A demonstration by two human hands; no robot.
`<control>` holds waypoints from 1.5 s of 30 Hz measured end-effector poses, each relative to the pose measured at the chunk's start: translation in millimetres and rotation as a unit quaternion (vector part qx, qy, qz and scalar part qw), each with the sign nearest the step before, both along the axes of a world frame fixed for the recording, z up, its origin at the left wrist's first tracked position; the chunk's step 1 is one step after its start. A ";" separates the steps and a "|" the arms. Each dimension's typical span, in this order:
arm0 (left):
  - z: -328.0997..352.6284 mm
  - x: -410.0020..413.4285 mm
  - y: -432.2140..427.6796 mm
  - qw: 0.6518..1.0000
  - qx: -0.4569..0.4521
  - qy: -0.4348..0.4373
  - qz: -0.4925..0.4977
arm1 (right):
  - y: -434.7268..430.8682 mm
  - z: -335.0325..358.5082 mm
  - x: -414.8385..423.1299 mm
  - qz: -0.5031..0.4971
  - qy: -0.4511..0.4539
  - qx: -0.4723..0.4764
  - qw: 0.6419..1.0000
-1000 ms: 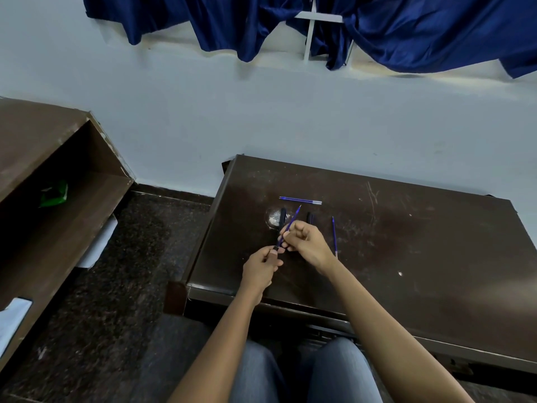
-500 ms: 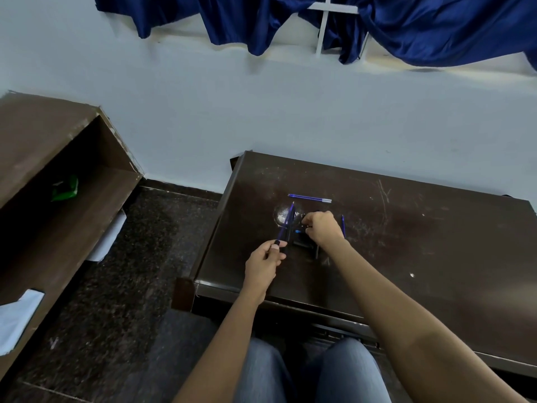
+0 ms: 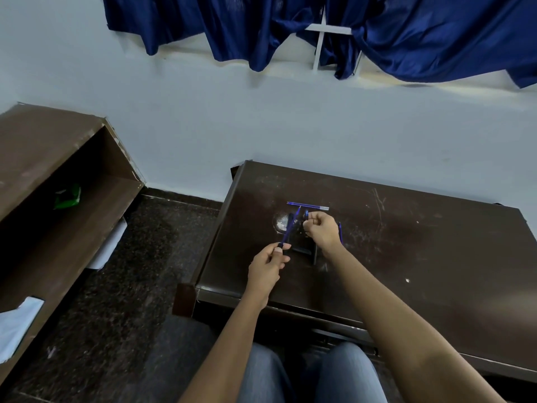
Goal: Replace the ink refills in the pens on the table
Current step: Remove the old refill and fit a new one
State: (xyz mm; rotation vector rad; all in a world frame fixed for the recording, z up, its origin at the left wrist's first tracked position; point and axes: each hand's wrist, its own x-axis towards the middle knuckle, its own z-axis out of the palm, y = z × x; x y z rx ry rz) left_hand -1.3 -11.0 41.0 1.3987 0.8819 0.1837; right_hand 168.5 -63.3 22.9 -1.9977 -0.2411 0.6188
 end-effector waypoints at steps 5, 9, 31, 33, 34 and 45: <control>16.6 -2.7 -8.4 0.999 -0.027 -0.038 -0.009 | -14.0 45.4 -13.7 -0.073 0.233 0.288 0.926; 33.3 -6.6 -16.9 0.997 -0.022 -0.065 -0.020 | -23.4 70.2 -24.2 -0.046 0.196 0.300 0.933; 97.7 -45.9 -61.3 0.985 0.098 -0.135 -0.053 | -79.3 162.5 -90.3 0.024 0.114 0.371 0.921; 99.2 -48.0 -64.5 0.984 0.108 -0.133 -0.055 | -83.6 167.6 -96.4 0.030 0.106 0.371 0.922; 100.2 -49.6 -66.1 0.983 0.111 -0.134 -0.056 | -85.5 169.4 -99.3 0.032 0.104 0.372 0.922; 109.7 -66.4 -78.9 0.982 0.117 -0.132 -0.062 | -103.2 176.4 -123.5 0.070 0.045 0.335 0.939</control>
